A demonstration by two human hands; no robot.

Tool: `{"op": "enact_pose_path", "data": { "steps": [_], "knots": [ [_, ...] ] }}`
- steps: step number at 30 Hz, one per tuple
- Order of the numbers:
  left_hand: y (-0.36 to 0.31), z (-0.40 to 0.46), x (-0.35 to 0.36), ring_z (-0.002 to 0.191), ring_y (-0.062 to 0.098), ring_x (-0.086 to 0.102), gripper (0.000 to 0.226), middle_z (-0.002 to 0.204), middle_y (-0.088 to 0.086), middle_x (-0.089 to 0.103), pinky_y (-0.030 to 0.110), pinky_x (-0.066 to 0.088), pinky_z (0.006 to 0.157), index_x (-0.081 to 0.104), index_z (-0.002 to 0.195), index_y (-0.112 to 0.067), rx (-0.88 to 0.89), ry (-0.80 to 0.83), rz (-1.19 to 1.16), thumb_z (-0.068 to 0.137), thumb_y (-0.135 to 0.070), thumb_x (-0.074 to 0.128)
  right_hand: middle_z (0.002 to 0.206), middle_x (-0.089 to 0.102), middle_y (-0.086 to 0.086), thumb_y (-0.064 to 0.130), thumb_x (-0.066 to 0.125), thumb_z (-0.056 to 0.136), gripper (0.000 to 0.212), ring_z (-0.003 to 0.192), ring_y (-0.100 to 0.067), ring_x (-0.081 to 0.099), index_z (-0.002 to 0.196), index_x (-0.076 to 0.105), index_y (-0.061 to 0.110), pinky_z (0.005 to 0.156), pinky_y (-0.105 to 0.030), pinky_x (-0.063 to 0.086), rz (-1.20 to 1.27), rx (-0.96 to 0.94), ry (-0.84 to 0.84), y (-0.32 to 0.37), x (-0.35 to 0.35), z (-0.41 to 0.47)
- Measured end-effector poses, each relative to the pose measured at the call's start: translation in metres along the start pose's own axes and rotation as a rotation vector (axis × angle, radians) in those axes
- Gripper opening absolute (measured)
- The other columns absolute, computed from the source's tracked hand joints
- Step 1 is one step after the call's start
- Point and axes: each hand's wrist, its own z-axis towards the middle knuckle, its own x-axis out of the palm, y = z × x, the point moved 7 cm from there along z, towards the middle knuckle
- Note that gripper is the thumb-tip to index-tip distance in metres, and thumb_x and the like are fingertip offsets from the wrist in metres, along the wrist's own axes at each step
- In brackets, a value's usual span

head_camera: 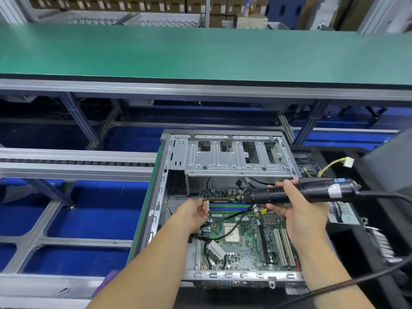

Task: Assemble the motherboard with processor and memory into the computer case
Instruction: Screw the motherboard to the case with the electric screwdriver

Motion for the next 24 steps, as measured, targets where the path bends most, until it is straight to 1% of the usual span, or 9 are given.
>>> {"op": "enact_pose_path", "data": {
  "steps": [5,12,15,17,22,24],
  "knots": [
    [0.0006,-0.0002,0.0001,0.065,0.012,0.048,0.014,0.080,0.009,0.056,0.024,0.043,0.059,0.057,0.092,0.000,0.002,-0.001,-0.016,0.101,0.001,0.046,0.081,0.076,-0.006,0.002,0.068,0.092,0.036,0.078,-0.024,0.076,0.068,0.076,0.028,0.048,-0.034,0.058,-0.005,-0.001,-0.005,-0.0007,-0.0008,-0.0003],
    [0.0017,-0.0006,-0.0011,0.065,0.012,0.050,0.012,0.081,0.009,0.059,0.025,0.044,0.059,0.058,0.094,0.000,-0.007,-0.012,-0.006,0.100,0.000,0.049,0.081,0.075,-0.009,0.001,0.067,0.092,0.028,0.077,-0.023,0.075,0.074,0.072,0.022,0.048,-0.034,0.059,0.002,-0.001,-0.045,-0.0023,-0.0030,-0.0011],
    [0.0015,-0.0003,-0.0008,0.066,0.012,0.050,0.012,0.080,0.009,0.058,0.025,0.045,0.060,0.058,0.093,-0.001,-0.008,-0.010,-0.017,0.100,0.000,0.049,0.080,0.075,-0.007,0.000,0.066,0.093,0.019,0.078,-0.022,0.075,0.082,0.067,0.015,0.048,-0.034,0.058,-0.003,-0.001,-0.053,-0.0024,-0.0032,-0.0008],
    [0.0015,-0.0002,-0.0010,0.066,0.013,0.051,0.010,0.080,0.009,0.058,0.025,0.046,0.060,0.059,0.094,-0.001,-0.008,-0.010,-0.016,0.100,0.000,0.050,0.079,0.075,-0.005,0.000,0.066,0.093,0.016,0.078,-0.020,0.076,0.084,0.065,0.013,0.047,-0.033,0.058,-0.001,0.000,-0.055,-0.0024,-0.0035,-0.0007],
    [0.0017,-0.0011,-0.0004,0.067,0.013,0.051,0.009,0.081,0.010,0.058,0.025,0.047,0.061,0.060,0.097,0.000,-0.013,-0.001,-0.025,0.099,0.000,0.051,0.079,0.075,-0.007,-0.001,0.066,0.093,0.025,0.078,-0.022,0.076,0.077,0.069,0.018,0.047,-0.034,0.059,0.000,-0.009,-0.036,-0.0016,-0.0021,-0.0012],
    [0.0015,-0.0018,0.0001,0.067,0.013,0.052,0.007,0.082,0.009,0.058,0.025,0.048,0.061,0.060,0.099,-0.001,-0.014,0.004,-0.023,0.099,-0.001,0.053,0.080,0.075,-0.007,0.000,0.066,0.093,0.021,0.079,-0.022,0.076,0.080,0.068,0.016,0.047,-0.035,0.059,0.001,-0.011,-0.025,-0.0014,-0.0016,-0.0013]
  ]
}}
